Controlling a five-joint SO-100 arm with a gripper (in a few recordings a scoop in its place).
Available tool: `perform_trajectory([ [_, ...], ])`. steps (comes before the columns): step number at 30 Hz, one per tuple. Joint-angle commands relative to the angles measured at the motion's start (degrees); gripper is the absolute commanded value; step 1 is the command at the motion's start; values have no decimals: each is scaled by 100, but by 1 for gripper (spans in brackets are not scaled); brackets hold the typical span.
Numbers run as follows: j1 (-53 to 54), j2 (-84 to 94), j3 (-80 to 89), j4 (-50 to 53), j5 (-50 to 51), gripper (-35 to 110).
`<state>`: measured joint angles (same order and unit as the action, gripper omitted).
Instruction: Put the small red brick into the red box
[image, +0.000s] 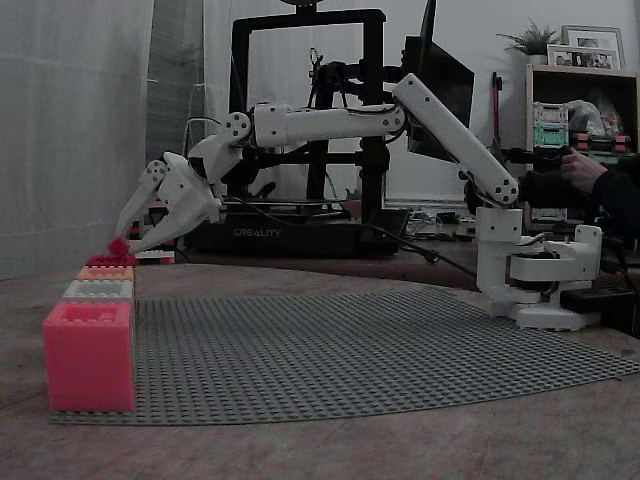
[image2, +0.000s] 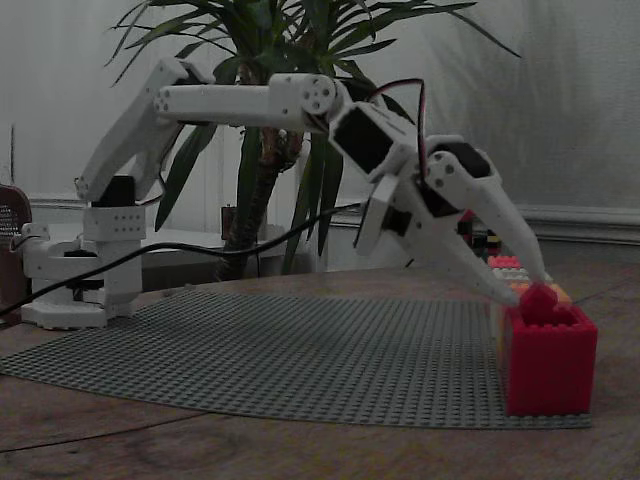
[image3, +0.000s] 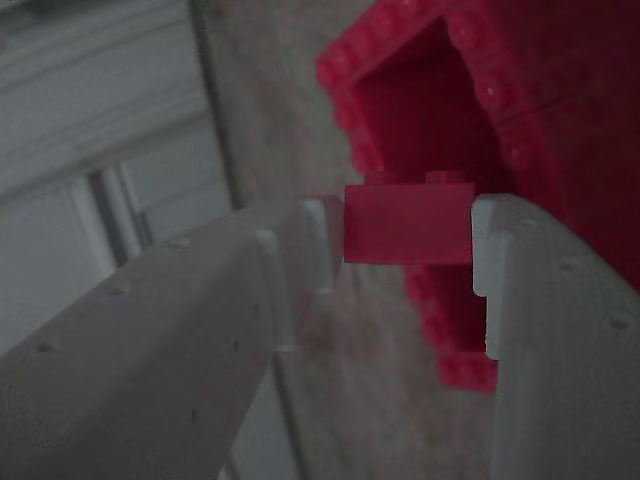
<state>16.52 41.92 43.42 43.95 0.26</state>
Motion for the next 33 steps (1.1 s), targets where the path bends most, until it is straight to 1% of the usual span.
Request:
perform_trajectory([
  [1,70,281,-396,-123,-9,18],
  [2,70,281,-404,-123,26,22],
  [10,62,510,-457,35,9,20],
  [12,53,747,-422,149,-9,15],
  [15,-18,1336,-79,237,-167,0],
  [16,-62,1600,149,237,-211,0],
  [19,-211,2575,1160,255,-387,0],
  [23,-448,4043,2988,343,-580,0],
  [33,-809,7875,8473,483,-835,0],
])
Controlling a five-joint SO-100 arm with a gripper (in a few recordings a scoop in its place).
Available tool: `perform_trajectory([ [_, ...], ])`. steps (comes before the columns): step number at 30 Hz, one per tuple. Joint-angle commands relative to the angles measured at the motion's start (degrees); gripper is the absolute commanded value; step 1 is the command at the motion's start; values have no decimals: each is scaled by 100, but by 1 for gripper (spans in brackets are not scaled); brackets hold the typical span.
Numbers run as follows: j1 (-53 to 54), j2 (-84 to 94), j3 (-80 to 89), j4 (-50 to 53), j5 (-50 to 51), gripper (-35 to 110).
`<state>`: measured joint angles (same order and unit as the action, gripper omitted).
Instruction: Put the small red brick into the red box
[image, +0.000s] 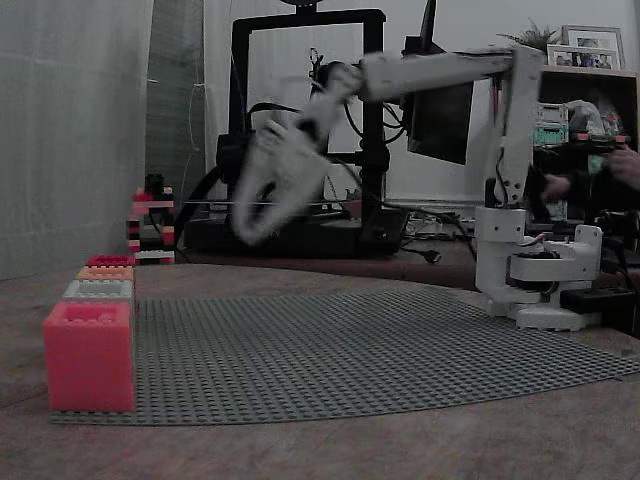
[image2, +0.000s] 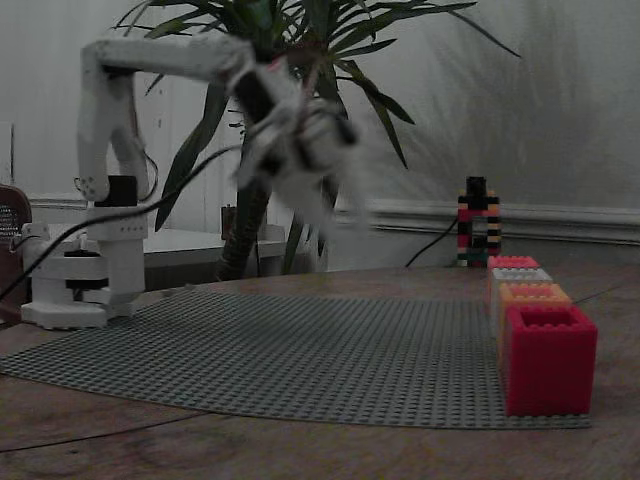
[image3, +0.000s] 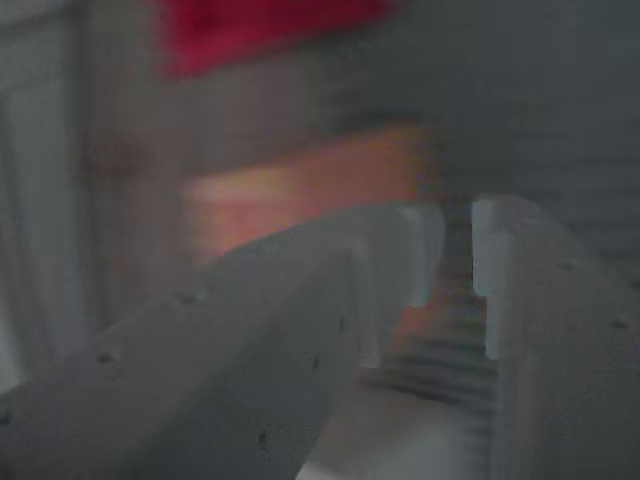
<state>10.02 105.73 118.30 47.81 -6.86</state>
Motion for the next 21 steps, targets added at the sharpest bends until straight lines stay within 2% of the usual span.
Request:
perform_trajectory([
  [1,-220,1881,1406,132,-123,0],
  [11,-949,5212,4008,1151,229,0],
  [21,-1169,7031,4482,2417,536,0],
])
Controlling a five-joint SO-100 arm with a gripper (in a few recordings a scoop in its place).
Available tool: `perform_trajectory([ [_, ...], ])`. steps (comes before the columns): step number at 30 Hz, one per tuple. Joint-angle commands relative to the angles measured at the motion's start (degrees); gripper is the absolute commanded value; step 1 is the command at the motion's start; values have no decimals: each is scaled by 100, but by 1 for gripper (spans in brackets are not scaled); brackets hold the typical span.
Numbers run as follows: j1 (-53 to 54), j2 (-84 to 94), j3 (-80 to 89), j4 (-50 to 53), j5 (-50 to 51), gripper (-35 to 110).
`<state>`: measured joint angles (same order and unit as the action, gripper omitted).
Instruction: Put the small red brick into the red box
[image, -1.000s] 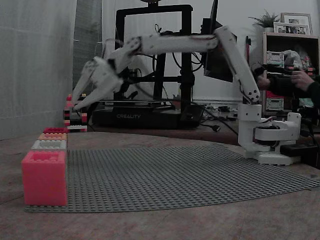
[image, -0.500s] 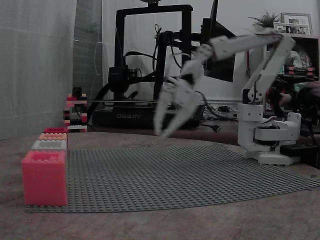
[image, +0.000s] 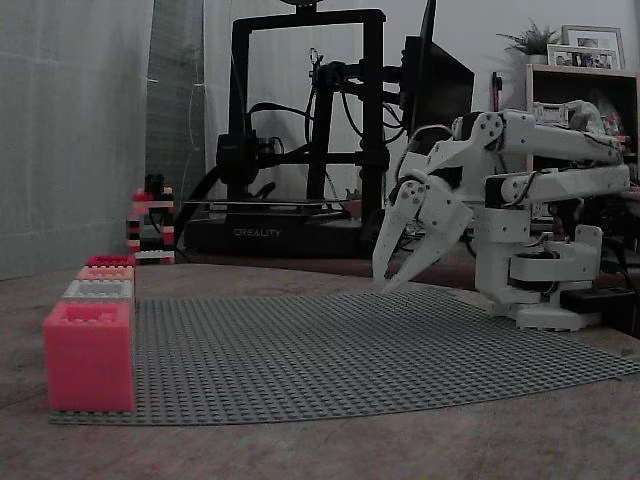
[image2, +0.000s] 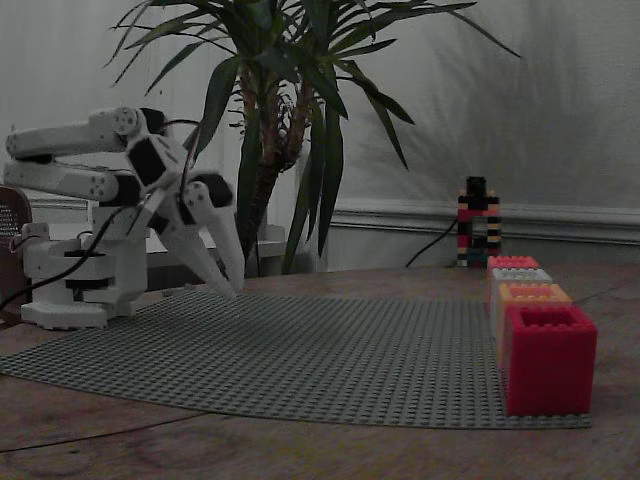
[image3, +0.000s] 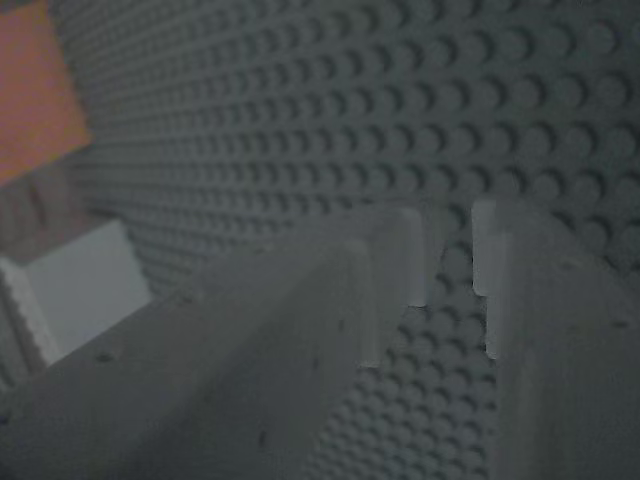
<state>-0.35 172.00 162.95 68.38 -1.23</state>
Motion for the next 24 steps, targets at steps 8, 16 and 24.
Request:
perform_trajectory([
  [8,-132,1055,70,1037,88,0],
  [16,-237,1248,88,1213,123,0],
  [24,-316,1248,97,1213,264,0],
])
